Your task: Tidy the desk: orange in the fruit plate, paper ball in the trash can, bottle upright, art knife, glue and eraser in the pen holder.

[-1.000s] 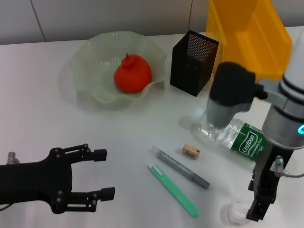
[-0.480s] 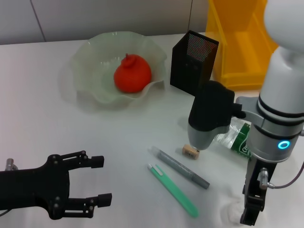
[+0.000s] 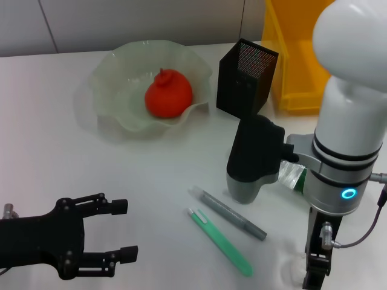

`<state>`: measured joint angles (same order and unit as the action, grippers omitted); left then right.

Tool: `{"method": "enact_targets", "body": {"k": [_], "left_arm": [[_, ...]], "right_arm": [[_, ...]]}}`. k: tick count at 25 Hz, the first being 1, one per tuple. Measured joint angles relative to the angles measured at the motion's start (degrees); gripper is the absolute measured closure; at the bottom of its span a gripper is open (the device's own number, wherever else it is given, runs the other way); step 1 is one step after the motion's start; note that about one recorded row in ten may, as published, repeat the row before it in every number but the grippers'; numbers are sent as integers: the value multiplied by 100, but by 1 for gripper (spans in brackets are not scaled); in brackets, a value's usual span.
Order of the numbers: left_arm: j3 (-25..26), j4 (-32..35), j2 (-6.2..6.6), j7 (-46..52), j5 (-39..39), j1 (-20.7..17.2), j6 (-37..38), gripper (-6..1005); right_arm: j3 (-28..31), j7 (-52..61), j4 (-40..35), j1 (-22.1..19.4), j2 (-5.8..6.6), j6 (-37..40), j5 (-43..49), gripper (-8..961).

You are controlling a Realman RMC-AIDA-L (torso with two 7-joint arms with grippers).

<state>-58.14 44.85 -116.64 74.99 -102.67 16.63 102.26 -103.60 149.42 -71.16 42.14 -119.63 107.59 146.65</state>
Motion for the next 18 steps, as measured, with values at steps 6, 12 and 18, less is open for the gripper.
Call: {"method": "enact_targets", "body": {"k": [6, 12, 18], "left_arm": [[19, -15, 12, -7, 1, 2, -9, 152], [64, -14, 11, -13, 2, 4, -22, 153], [137, -12, 10, -51, 2, 7, -23, 153]], "right_arm": [[-128, 17, 49, 31, 2, 34, -46, 362], [-133, 17, 50, 29, 2, 74, -49, 495], [-42, -9, 3, 24, 14, 154, -51, 622]]}}
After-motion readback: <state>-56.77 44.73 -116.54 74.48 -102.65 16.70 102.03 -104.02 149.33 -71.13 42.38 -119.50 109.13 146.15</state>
